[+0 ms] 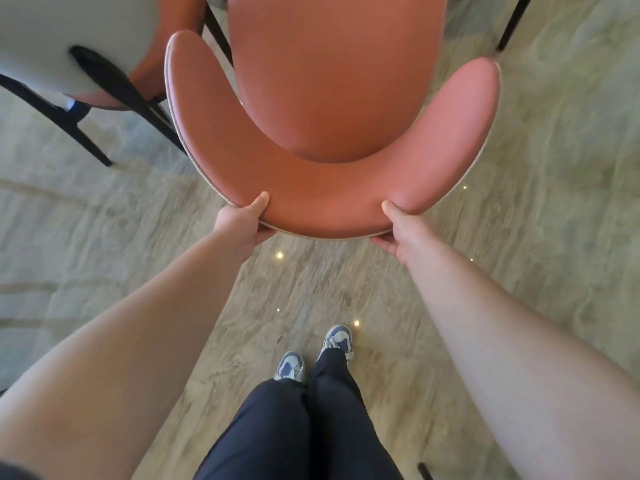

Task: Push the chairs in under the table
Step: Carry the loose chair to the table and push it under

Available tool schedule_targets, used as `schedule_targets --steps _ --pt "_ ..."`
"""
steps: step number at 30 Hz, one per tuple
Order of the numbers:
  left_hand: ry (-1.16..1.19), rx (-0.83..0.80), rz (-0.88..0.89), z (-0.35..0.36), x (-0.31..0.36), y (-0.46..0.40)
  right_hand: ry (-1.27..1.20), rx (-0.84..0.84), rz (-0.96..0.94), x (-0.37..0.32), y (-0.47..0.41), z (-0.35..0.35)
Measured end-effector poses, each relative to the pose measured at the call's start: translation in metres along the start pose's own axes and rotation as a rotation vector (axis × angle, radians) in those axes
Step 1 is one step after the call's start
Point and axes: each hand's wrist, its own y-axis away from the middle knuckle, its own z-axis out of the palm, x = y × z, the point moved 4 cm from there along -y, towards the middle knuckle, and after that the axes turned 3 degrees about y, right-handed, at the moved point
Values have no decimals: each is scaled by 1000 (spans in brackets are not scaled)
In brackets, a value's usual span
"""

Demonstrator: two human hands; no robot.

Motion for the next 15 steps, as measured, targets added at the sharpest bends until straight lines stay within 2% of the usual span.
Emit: schedule_targets --steps 7,10,15 --pt "71 -117 -151 27 64 -15 10 82 -18 -58 -6 20" --pt "51 -157 -203 41 94 -21 -4 48 52 -84 -7 33" --pt "13 -188 -283 62 130 -35 -170 54 157 -128 -5 57"
